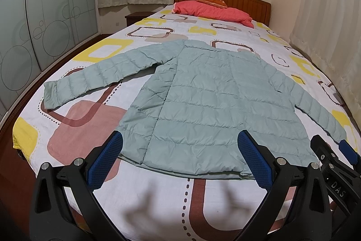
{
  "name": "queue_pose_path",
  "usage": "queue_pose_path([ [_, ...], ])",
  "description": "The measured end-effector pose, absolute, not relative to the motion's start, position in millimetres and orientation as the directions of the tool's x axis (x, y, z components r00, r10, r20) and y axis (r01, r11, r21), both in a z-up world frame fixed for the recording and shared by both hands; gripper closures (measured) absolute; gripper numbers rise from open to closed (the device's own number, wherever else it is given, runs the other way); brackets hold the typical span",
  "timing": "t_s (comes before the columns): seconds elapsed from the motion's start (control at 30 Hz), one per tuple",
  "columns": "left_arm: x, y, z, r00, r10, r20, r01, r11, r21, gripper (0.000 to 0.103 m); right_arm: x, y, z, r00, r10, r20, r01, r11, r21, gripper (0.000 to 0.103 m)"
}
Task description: Fold large clothes
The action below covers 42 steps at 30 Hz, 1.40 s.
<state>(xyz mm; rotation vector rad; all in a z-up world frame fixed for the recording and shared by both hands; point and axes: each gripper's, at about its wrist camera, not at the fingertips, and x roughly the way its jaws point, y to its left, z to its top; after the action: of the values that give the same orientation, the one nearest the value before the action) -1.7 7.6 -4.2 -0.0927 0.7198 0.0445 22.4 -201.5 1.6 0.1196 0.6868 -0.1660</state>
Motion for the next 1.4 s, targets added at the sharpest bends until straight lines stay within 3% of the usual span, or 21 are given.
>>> queue_pose_path([
  [1.03,0,10,-8,0.74,0.008,-0.672,-0.081,0.994,-0.077,0.002,21,-203,1,0.755,-0.11,-0.646,0.194,0.979,0.059,0.005],
  [1.4,42,73,-39,0.676,0.088,-0.732,-0.275,0.951,-0.14,0.002,47,-261,-25,0.72,-0.077,-0.69,0.275,0.944,0.181,0.005],
])
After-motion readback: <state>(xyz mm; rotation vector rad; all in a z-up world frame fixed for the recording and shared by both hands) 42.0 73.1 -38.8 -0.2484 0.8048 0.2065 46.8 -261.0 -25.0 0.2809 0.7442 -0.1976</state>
